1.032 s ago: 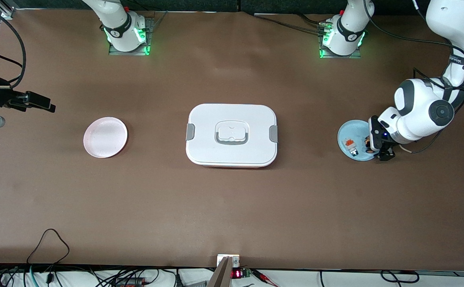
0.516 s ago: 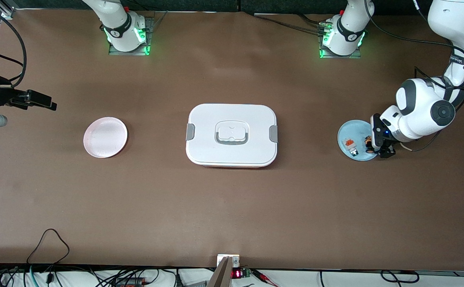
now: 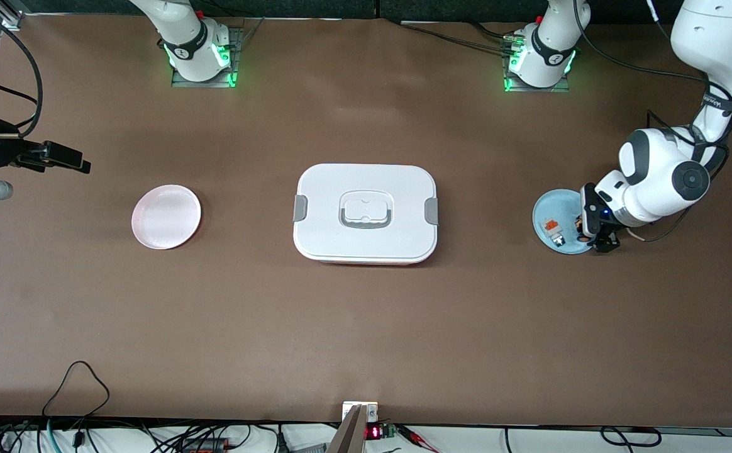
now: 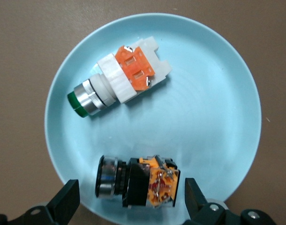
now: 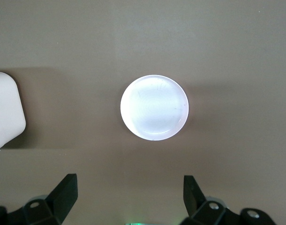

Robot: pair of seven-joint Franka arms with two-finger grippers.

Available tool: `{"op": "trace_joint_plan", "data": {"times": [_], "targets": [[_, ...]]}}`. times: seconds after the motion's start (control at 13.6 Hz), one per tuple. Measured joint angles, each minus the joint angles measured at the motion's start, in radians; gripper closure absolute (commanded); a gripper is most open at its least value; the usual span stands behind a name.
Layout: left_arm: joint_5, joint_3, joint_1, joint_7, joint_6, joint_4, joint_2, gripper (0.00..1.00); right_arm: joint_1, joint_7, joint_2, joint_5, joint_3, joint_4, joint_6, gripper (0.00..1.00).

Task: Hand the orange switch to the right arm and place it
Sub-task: 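Close the left gripper on the black-capped orange switch, then lift the switch with the left gripper while the right gripper approaches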

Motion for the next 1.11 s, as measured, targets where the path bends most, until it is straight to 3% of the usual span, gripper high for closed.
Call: {"op": "trace_joint_plan", "data": {"times": [0.22, 0.29, 0.37, 0.59, 0.66, 0.96, 1.11], "targets": [[0.002, -0.001, 0.0, 0.009, 0.056, 0.0, 0.02, 0.08, 0.003, 0.0, 0.0, 0.0, 0.003, 0.0, 0.0, 0.0], [0.013, -0.001, 0.0, 0.016, 0.068, 0.0, 0.023, 0.24, 0.005, 0.0, 0.0, 0.0, 0.005, 0.0, 0.0, 0.0], [0.035, -0.002, 0.0, 0.016, 0.078, 0.0, 0.024, 0.32, 0.005, 0.0, 0.0, 0.0, 0.006, 0.0, 0.0, 0.0], [0.059, -0.004, 0.0, 0.017, 0.087, 0.001, 0.015, 0.33, 0.006, -0.004, 0.0, 0.001, 0.007, -0.006, -0.001, 0.0], [0.059, -0.003, 0.002, 0.018, 0.087, 0.001, 0.016, 0.39, 0.006, -0.005, 0.0, 0.006, 0.007, -0.009, -0.001, 0.0], [0.059, -0.003, 0.014, 0.04, 0.087, 0.001, 0.015, 0.91, 0.006, -0.007, 0.002, 0.062, 0.008, -0.014, -0.006, 0.0], [0.059, -0.004, 0.015, 0.053, 0.064, 0.007, 0.0, 0.95, 0.006, -0.009, 0.003, 0.065, 0.008, -0.02, -0.011, 0.0]]}}
